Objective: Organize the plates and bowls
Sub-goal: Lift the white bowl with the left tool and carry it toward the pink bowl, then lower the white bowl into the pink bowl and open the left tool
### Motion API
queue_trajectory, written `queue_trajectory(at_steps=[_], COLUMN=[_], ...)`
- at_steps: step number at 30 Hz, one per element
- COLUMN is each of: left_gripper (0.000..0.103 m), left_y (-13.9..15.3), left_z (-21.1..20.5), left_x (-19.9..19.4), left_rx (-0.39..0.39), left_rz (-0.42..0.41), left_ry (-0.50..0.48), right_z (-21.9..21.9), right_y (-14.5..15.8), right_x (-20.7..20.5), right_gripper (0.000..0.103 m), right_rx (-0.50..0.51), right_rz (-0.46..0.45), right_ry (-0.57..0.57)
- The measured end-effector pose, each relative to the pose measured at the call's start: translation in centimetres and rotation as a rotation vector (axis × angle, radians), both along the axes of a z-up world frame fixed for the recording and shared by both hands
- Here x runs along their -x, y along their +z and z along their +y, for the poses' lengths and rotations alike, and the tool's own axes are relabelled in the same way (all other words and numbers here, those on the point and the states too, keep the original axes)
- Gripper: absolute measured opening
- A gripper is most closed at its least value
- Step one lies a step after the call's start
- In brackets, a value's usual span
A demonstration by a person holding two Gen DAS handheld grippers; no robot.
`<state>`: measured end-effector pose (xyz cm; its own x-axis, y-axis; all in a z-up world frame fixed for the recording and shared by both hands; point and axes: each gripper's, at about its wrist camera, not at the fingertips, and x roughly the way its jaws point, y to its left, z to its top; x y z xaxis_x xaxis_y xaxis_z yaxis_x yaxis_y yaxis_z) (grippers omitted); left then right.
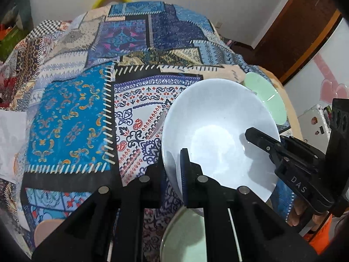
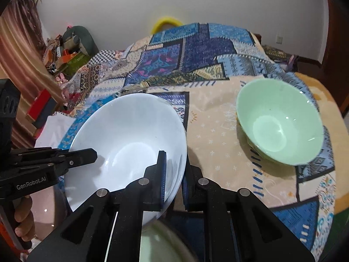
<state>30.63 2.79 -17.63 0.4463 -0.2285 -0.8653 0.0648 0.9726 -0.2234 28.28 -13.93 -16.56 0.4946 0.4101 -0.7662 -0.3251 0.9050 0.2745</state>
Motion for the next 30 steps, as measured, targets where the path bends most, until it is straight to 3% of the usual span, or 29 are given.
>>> queue_trajectory(at_steps=[7,15,30], left_gripper=[0.01,0.01,0.01], left_y=[3.8,5.9,6.7], left_z=[1.1,3.7,10.0], left_x=[3.6,8.1,14.9], left_rx=[-0.011,-0.017,-0.021], left_rz=[-0.07,-0.108,-0.129], left_ry=[0.011,0.046,0.162], right_z=[1.0,3.2,8.9], right_y=[2.7,4.8,4.9], right_x=[2.5,5.2,8.7], right_gripper=[0.012,0.012,0.013], right_rx=[-0.009,-0.03,-0.065], right_rz=[-0.051,-0.087,-0.098], right_ry=[0.012,0.042,0.148])
